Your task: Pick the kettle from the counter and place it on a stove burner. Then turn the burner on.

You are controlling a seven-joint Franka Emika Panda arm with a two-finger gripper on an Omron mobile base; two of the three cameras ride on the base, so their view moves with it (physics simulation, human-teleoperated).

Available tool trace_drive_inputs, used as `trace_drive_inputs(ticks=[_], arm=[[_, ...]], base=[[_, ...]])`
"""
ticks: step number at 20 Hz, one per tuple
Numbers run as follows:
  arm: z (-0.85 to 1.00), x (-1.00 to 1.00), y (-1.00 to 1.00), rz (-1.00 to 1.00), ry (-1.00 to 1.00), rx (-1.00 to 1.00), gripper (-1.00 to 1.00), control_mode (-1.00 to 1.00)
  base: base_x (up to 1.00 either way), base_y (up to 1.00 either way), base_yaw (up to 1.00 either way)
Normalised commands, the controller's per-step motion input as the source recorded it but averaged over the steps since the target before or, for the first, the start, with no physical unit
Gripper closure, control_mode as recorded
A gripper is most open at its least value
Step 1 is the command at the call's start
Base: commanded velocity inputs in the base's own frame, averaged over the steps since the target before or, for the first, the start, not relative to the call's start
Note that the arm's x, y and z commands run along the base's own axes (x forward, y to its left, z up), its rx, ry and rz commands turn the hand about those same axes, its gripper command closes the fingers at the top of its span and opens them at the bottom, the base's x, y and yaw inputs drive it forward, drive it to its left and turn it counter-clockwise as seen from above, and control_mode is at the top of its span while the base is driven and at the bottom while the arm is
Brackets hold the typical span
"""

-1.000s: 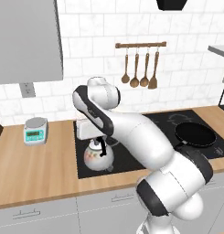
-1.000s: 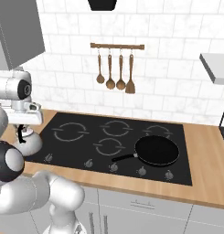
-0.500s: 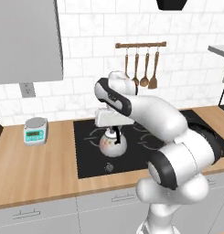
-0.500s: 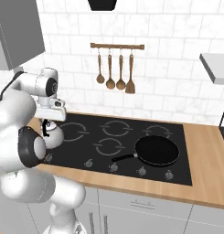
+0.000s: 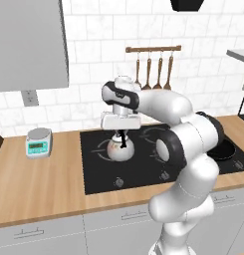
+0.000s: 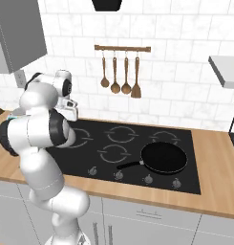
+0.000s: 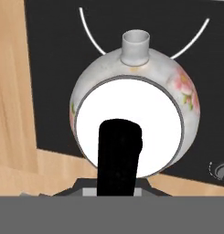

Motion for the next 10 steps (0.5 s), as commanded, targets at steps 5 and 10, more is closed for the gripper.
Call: trace_drive_inputs(ticks=[5, 10], arm=[[-0.46, 0.05, 0.00, -0.03, -0.12, -0.03, 1.00, -1.00], [-0.12, 0.13, -0.02, -0.02, -0.18, 0.00, 1.00, -1.00]], base=[[0.00, 0.00, 0.00], [0.00, 0.00, 0.00]])
